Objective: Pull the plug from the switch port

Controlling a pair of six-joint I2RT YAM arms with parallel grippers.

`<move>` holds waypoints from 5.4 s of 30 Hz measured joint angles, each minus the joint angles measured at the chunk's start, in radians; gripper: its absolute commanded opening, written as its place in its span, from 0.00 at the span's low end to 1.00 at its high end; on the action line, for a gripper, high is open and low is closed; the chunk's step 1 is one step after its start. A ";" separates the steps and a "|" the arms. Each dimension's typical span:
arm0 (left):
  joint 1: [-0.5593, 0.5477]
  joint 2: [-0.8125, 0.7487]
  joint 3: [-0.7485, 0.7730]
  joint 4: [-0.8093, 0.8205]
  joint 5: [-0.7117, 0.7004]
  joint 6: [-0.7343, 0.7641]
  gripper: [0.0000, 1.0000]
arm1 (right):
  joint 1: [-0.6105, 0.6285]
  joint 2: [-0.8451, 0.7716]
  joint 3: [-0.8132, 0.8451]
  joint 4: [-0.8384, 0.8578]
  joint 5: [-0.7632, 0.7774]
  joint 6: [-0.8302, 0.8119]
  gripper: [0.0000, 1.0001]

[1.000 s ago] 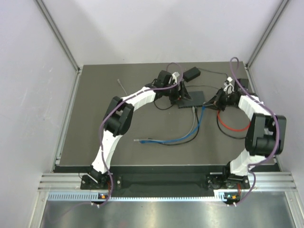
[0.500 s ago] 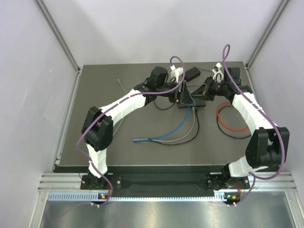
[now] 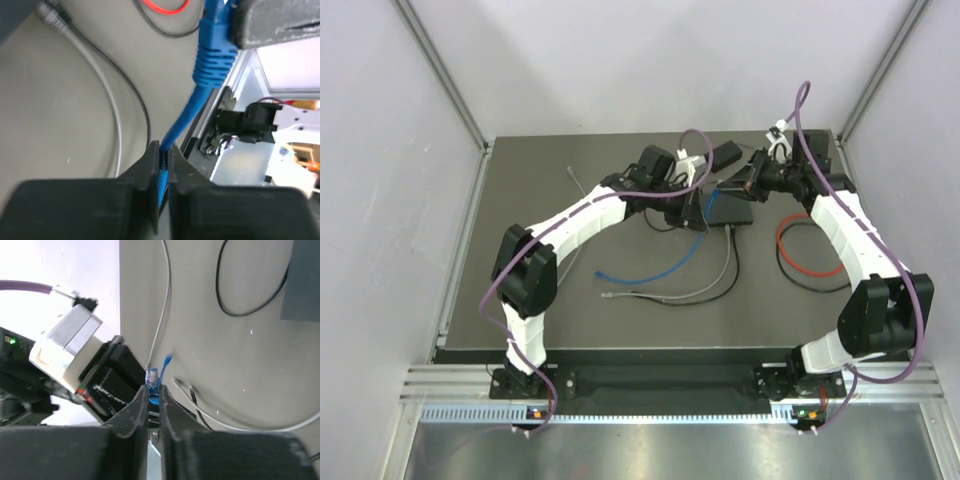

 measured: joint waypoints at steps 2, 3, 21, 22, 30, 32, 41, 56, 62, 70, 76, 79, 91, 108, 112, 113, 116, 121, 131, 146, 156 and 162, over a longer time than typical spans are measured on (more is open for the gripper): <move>-0.004 0.000 0.041 -0.078 -0.039 0.036 0.00 | 0.006 0.000 0.000 0.002 -0.002 0.008 0.34; -0.007 -0.002 0.062 -0.116 -0.083 0.052 0.00 | 0.006 0.000 0.000 0.002 -0.006 0.007 0.39; 0.276 -0.043 0.156 -0.351 -0.681 -0.044 0.00 | 0.006 -0.002 0.077 -0.188 0.072 -0.072 0.48; 0.293 -0.023 0.170 -0.346 -0.681 -0.047 0.00 | 0.006 -0.002 0.077 -0.196 0.073 -0.074 0.48; 0.412 0.300 0.463 -0.360 -0.703 -0.077 0.00 | 0.005 0.021 0.112 -0.309 0.101 -0.143 0.48; 0.431 0.348 0.480 -0.353 -0.703 -0.097 0.00 | 0.004 0.032 0.131 -0.325 0.116 -0.159 0.48; 0.504 0.468 0.482 -0.322 -0.721 -0.178 0.09 | 0.003 0.032 0.104 -0.348 0.145 -0.176 0.48; 0.541 0.458 0.483 -0.298 -0.726 -0.190 0.52 | -0.005 0.169 0.043 -0.315 0.163 -0.231 0.45; 0.493 0.327 0.364 -0.166 -0.544 -0.183 0.54 | -0.043 0.251 0.043 -0.260 0.163 -0.253 0.45; 0.232 0.319 0.247 0.213 -0.230 -0.307 0.56 | -0.141 0.363 0.043 -0.177 0.148 -0.257 0.43; 0.066 0.430 0.263 0.375 -0.106 -0.402 0.55 | -0.182 0.409 0.001 -0.105 0.120 -0.256 0.35; 0.058 0.477 0.274 0.409 -0.087 -0.438 0.54 | -0.183 0.426 -0.030 -0.055 0.097 -0.255 0.30; 0.067 0.562 0.321 0.388 -0.126 -0.514 0.52 | -0.185 0.460 -0.101 0.096 0.039 -0.247 0.29; 0.060 0.573 0.375 0.266 -0.146 -0.517 0.51 | -0.186 0.498 -0.225 0.359 -0.022 -0.133 0.31; 0.060 0.572 0.372 0.267 -0.140 -0.517 0.51 | -0.190 0.498 -0.263 0.438 -0.037 -0.057 0.31; 0.060 0.572 0.372 0.266 -0.140 -0.517 0.51 | -0.192 0.498 -0.271 0.456 -0.039 -0.037 0.30; 0.060 0.572 0.372 0.265 -0.137 -0.517 0.51 | -0.193 0.499 -0.286 0.496 -0.037 0.013 0.28; 0.060 0.570 0.364 0.262 -0.125 -0.515 0.51 | -0.198 0.511 -0.304 0.541 -0.042 0.089 0.18; 0.060 0.565 0.358 0.259 -0.119 -0.511 0.51 | -0.198 0.526 -0.261 0.468 -0.045 0.067 0.00; 0.057 0.593 0.407 0.216 -0.073 -0.512 0.51 | -0.205 0.653 -0.013 0.029 -0.169 -0.250 0.00; 0.057 0.606 0.426 0.209 -0.056 -0.515 0.51 | -0.162 0.570 -0.029 -0.027 -0.021 -0.352 0.00; 0.058 0.616 0.433 0.217 -0.043 -0.522 0.51 | -0.115 0.433 -0.142 0.076 0.151 -0.385 0.00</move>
